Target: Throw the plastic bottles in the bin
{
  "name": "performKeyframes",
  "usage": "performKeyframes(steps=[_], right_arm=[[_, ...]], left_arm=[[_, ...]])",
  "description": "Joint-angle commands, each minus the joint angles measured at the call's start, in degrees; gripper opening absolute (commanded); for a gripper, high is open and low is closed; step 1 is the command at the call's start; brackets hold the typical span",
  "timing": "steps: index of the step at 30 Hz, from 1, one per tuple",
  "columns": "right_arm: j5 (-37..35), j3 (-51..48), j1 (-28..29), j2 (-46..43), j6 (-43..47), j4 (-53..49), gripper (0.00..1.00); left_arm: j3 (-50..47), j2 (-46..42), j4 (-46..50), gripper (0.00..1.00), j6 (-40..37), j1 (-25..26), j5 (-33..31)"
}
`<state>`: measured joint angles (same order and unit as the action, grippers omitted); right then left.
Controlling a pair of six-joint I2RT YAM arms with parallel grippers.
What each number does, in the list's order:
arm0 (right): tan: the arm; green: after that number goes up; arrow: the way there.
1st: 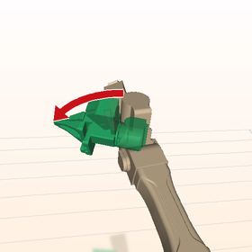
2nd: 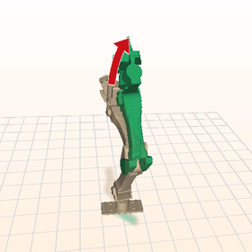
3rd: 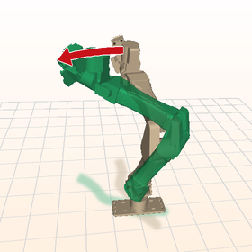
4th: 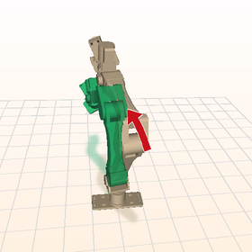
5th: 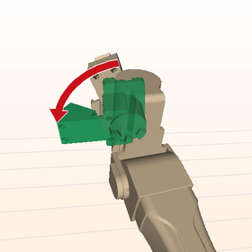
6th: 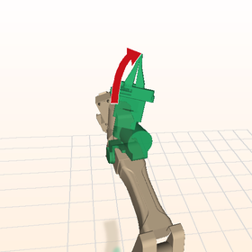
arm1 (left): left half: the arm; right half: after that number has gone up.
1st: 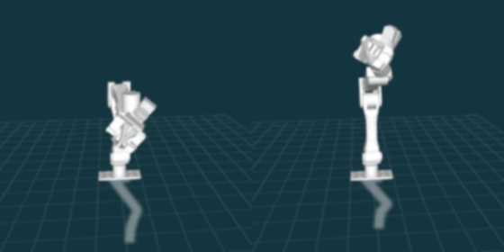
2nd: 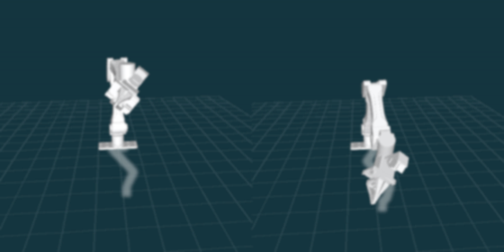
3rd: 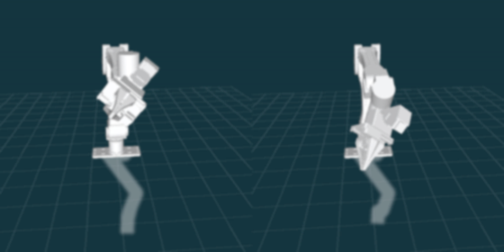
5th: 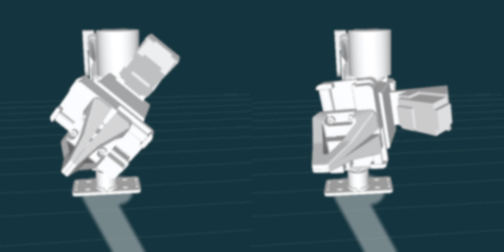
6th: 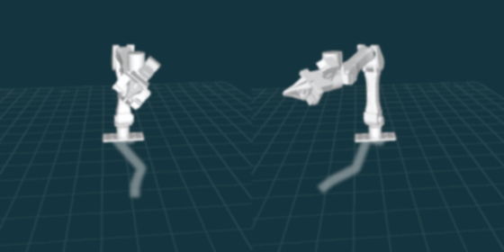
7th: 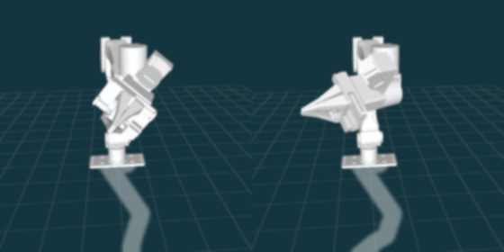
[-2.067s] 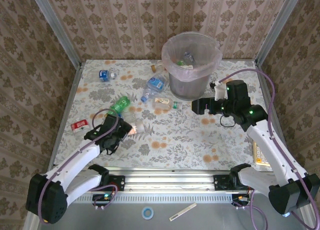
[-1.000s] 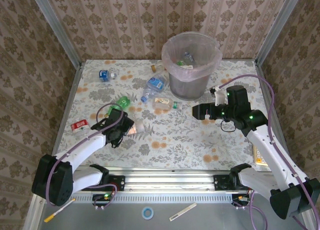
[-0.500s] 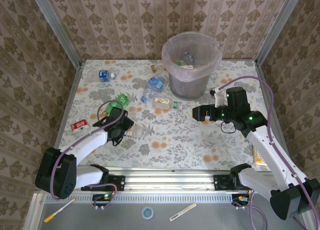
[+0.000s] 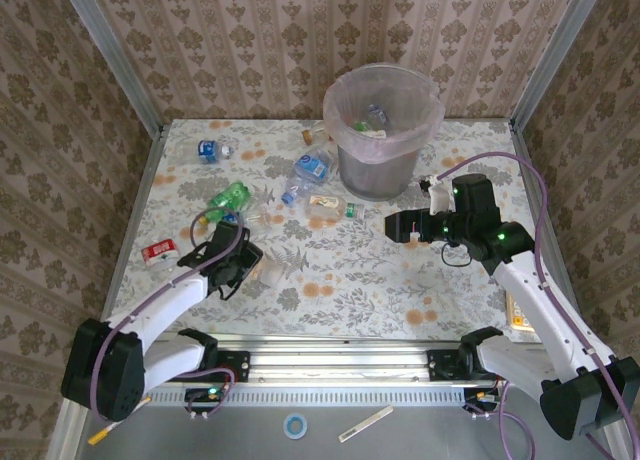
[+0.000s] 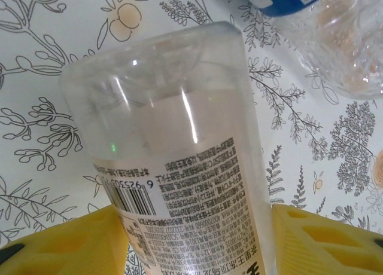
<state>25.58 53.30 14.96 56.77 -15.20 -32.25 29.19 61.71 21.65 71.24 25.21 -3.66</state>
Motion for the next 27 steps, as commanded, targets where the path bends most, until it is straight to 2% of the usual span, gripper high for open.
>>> performKeyframes(steps=[1,10,12,22,27], right_arm=[[1.3,-0.7,0.5,-0.5,0.4,1.0,1.0],[1.6,-0.8,0.5,-0.5,0.6,0.8,1.0],[1.7,-0.8,0.4,-0.4,0.6,0.7,1.0],[1.8,-0.9,0.4,-0.5,0.9,0.5,1.0],[2.0,-0.9,0.4,-0.6,0.8,0.5,1.0]], left_arm=[[-1.2,-1.9,1.2,0.58,-2.7,0.6,0.4],[-3.1,0.3,-1.5,0.62,-3.5,0.6,1.8],[-2.8,1.1,-2.1,0.62,-3.9,2.5,1.7],[-3.1,2.0,-5.2,0.72,-6.3,3.7,2.7],[-3.7,1.1,-6.3,0.67,-7.5,3.8,3.2]])
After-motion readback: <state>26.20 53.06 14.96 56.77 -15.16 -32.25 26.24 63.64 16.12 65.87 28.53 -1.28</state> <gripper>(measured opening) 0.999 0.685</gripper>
